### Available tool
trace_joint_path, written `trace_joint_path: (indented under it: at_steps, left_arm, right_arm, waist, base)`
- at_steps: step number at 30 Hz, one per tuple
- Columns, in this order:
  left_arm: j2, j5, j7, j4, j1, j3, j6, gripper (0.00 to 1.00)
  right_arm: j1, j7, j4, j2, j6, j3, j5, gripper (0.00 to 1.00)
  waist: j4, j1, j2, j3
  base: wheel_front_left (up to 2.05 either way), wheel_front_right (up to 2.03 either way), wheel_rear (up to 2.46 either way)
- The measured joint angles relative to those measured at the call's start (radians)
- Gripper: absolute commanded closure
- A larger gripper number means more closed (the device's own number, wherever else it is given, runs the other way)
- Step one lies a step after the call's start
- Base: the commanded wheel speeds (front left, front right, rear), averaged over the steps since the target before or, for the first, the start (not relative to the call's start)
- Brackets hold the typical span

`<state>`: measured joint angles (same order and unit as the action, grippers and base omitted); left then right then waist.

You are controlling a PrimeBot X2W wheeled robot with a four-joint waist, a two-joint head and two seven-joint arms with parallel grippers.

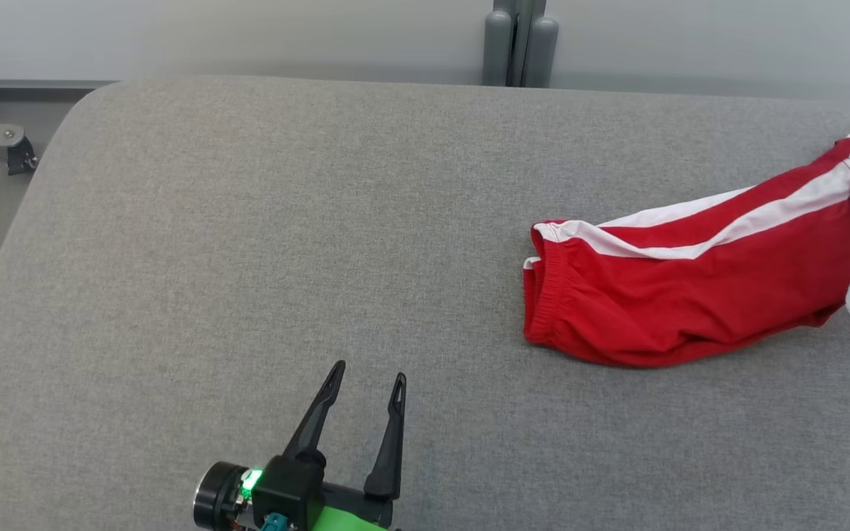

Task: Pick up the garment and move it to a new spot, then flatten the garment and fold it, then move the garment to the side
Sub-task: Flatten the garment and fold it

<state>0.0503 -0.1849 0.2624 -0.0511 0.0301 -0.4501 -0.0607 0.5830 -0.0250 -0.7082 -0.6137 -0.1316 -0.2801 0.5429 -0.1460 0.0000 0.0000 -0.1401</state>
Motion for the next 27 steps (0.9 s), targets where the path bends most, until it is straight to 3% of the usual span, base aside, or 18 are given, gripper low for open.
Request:
trace_joint_path:
  at_steps: [4,12,20,21,22,27]
  left_arm:
    - [0.0,-0.006,0.0,-0.006,0.002,-0.001,-0.001,0.0]
    - [0.0,-0.007,0.0,-0.009,0.01,-0.003,0.0,0.0]
    - [0.0,-0.012,0.0,-0.011,0.009,-0.012,0.0,0.0]
    - [0.0,-0.014,0.0,-0.012,0.009,-0.013,0.0,0.0]
    - [0.0,-0.016,0.0,-0.013,0.008,-0.015,0.0,0.0]
    - [0.0,-0.018,0.0,-0.016,0.008,-0.02,-0.003,0.0]
  right_arm:
    - [0.008,-0.026,0.082,0.046,0.0,-0.015,-0.026,1.0]
    - [-0.039,-0.084,0.227,0.203,0.0,-0.018,-0.083,1.0]
    - [-0.1,-0.115,0.232,0.384,0.001,-0.032,-0.161,1.0]
    - [-0.109,-0.117,0.228,0.404,0.001,-0.036,-0.165,0.55]
    - [-0.121,-0.114,0.223,0.429,0.001,-0.038,-0.173,0.0]
    - [-0.149,-0.086,0.262,0.461,0.0,-0.017,-0.173,0.0]
  waist:
    - [0.005,0.0,0.0,0.024]
    - [-0.028,0.0,0.0,0.046]
    - [-0.075,0.0,0.0,0.033]
    - [-0.079,0.0,0.0,0.031]
    - [-0.084,0.0,0.0,0.03]
    - [-0.091,0.0,0.0,0.039]
  base:
    - [0.0,0.0,0.0]
    - [0.0,0.0,0.0]
    - [0.0,0.0,0.0]
    - [0.0,0.0,0.0]
    - [0.0,0.0,0.0]
    - [0.0,0.0,0.0]
